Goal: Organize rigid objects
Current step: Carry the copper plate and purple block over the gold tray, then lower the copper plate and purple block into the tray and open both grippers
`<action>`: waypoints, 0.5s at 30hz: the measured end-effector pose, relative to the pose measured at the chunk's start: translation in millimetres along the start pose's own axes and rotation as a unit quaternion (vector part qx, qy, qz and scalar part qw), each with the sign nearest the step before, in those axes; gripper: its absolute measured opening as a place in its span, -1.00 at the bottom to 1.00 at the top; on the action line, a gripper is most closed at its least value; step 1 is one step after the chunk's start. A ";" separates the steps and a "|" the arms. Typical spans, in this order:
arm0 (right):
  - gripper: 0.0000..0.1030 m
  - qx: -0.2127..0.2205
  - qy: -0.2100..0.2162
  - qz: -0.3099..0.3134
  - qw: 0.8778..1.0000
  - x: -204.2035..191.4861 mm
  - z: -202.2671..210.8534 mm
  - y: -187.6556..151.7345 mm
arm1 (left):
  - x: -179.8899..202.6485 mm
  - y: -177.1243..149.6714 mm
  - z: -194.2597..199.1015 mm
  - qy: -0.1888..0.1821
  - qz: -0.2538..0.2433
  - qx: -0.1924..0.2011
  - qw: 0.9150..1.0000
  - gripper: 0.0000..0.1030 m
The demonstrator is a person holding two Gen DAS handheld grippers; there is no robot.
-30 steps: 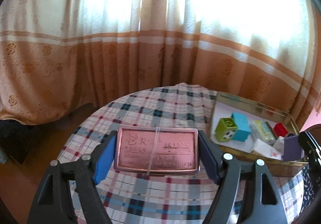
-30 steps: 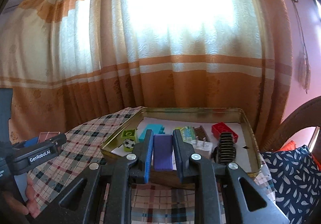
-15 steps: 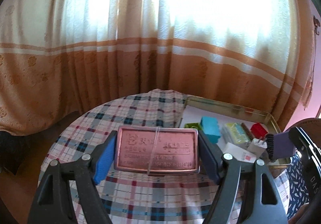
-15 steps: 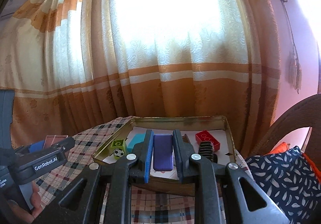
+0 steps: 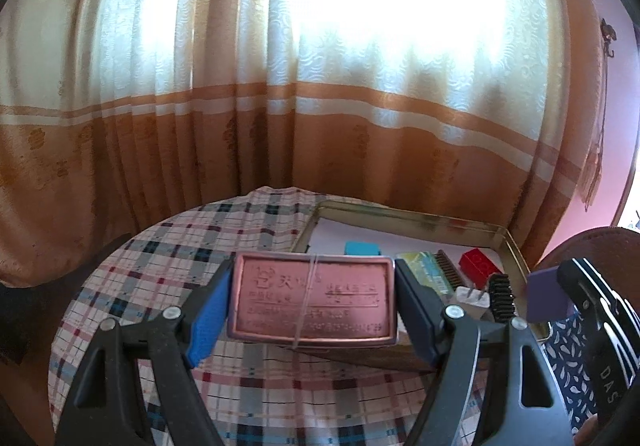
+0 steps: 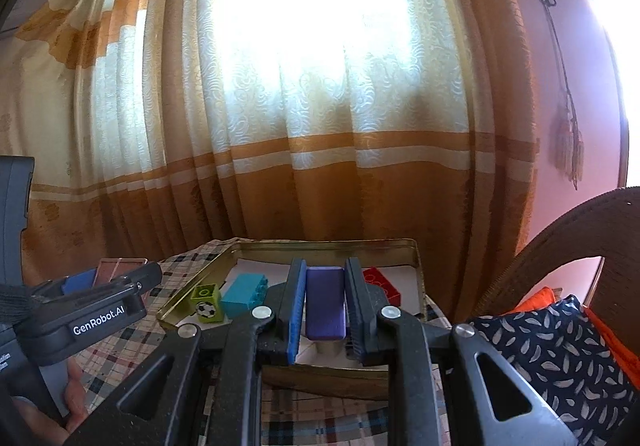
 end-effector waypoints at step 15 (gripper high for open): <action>-0.58 0.002 -0.013 -0.009 1.000 21.8 -8.8 7.7 | 24.0 0.8 -9.8 -0.014 -0.014 -0.007 1.000 0.49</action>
Point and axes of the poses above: each gripper's, at about its wrist camera, not at the fingertips, and z roughly against the way its jaws point, x to its right, y to its top, the point moved 1 cm from there along -z, roughly the way its jaws point, and after that the axes turned 4 degrees about z, right-handed, at the moved point
